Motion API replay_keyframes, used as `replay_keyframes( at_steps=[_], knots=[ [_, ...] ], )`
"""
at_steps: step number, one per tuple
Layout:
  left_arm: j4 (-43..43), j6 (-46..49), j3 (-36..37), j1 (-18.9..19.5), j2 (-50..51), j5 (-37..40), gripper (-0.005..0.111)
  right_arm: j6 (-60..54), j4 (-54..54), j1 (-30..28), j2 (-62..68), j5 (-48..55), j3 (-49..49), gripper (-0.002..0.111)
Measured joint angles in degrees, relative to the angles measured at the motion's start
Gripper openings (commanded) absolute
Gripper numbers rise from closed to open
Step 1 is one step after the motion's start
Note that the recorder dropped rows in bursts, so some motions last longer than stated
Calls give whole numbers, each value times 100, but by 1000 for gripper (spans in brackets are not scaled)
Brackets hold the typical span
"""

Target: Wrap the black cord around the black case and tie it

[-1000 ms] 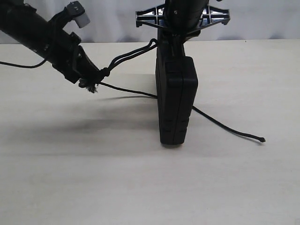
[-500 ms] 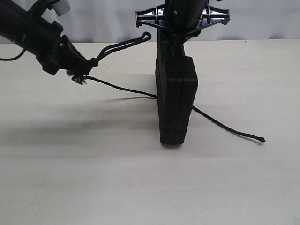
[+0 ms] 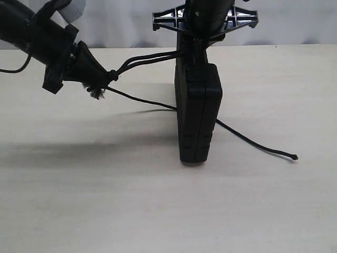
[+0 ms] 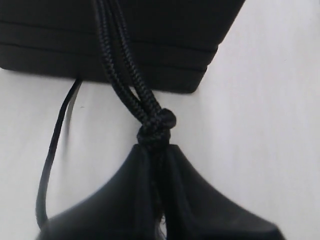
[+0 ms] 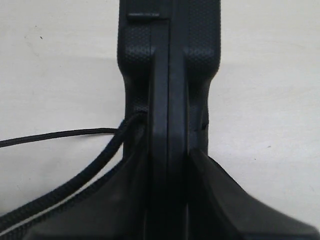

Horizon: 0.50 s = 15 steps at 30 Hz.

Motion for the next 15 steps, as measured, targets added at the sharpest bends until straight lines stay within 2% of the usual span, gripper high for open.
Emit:
replay_keyframes(
  at_steps=[5,9,15],
  knots=[
    [-17,232,0,-50,0,12,0,0,0,0,0,0,0,4],
    [-112,253,0,-300,0,-2,0,0,0,0,0,0,0,4],
    [6,241,0,-761,0,-775,0,0,0,0,0,0,0,4]
  ],
)
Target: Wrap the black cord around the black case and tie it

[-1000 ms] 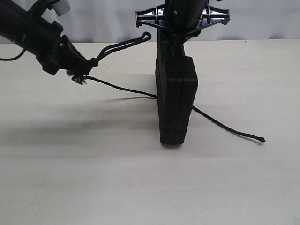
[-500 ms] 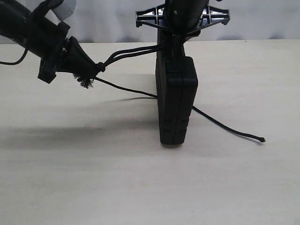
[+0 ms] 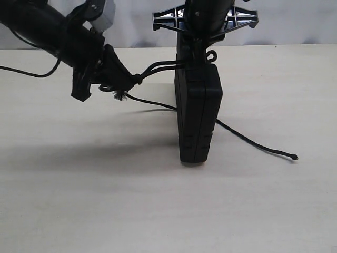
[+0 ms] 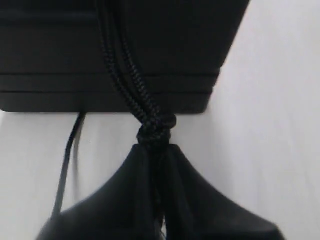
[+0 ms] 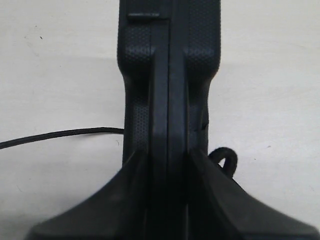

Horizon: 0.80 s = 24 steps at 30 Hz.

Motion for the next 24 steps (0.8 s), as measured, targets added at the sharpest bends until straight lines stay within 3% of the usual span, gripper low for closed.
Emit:
replay_keyframes(
  at_steps=[16,24],
  knots=[
    [-99,-27,0,-914,12,-2326,0,0,0,0,0,0,0,4],
    [-134,-27,0,-1049,229,-2977,0,0,0,0,0,0,0,4]
  ],
)
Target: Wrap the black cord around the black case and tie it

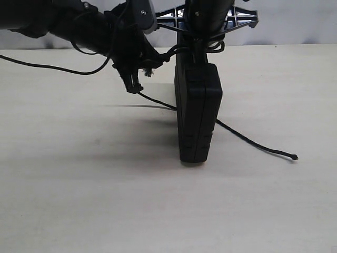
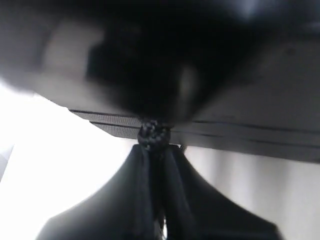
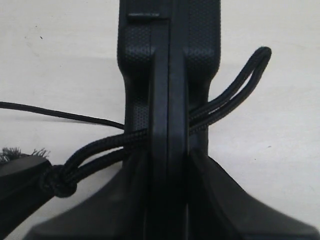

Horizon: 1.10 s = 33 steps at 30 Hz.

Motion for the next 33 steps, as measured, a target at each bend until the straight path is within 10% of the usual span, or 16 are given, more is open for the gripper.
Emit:
replay_keyframes(
  at_steps=[33],
  knots=[
    [-1681,168,10,-209,121,-302,2,0,11,0,-14,65,0,4]
  ],
)
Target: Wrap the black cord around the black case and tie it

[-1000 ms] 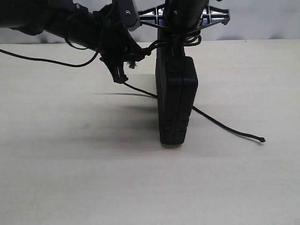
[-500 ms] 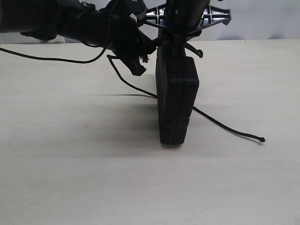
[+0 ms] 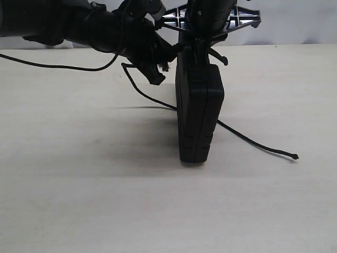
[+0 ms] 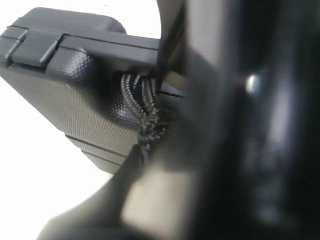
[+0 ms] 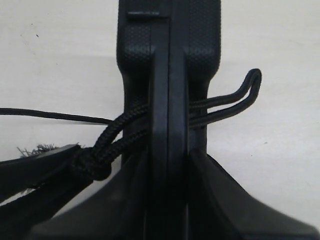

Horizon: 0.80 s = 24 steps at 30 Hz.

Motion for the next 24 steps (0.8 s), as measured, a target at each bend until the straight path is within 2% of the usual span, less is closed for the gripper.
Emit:
replay_keyframes(
  at_steps=[7,18,21,24],
  knots=[
    [0,0,0,0,0,0,26,0,0,0,0,0,0,4],
    [-8,0,0,0,0,0,29,0,0,0,0,0,0,4],
    [116,-24,0,0,0,0,41,0,0,0,0,0,0,4],
    [420,-138,0,0,-11,28,59,0,0,0,0,-38,0,4]
  ],
)
